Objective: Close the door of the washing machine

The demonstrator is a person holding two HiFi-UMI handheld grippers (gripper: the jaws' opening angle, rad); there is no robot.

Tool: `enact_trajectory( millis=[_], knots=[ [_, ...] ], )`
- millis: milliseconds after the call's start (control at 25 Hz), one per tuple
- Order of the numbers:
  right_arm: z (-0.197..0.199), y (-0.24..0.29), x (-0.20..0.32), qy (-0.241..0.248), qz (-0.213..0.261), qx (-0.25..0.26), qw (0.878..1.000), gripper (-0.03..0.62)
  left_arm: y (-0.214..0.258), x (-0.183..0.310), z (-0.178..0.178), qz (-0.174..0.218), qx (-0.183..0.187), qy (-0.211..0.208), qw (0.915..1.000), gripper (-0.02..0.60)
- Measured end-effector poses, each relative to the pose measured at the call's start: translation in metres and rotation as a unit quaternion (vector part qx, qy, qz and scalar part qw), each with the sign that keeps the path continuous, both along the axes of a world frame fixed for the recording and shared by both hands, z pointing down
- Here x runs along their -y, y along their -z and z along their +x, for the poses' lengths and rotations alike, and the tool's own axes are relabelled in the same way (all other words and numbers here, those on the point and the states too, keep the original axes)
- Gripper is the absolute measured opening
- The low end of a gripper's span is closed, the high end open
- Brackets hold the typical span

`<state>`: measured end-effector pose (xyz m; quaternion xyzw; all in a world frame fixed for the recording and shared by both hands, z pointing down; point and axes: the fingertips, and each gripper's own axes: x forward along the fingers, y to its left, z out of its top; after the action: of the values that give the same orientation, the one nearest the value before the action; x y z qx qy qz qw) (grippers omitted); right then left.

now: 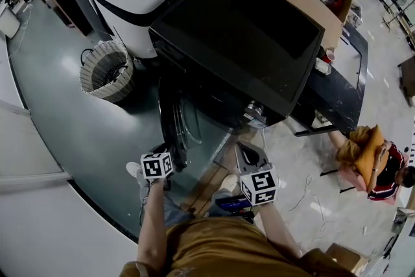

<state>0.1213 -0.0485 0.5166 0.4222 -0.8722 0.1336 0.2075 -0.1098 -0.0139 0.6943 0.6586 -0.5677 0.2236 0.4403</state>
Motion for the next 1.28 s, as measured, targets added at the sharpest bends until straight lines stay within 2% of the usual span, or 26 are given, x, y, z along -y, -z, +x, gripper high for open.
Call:
enact_trajectory(
  millis=[640,1280],
  knots=[
    [0.024,-0.001,-0.003,-0.028,-0.001,-0.002,1.0,0.012,-0.001,0.015,0.037,-0.011,-0.022,-0.038,0.999,0.167],
    [0.051,-0.005,0.002,-0.056,-0.007,-0.005,0.998,0.012,-0.002,0.036,0.072,-0.02,-0.037,-0.053,0.9977,0.187]
  ],
)
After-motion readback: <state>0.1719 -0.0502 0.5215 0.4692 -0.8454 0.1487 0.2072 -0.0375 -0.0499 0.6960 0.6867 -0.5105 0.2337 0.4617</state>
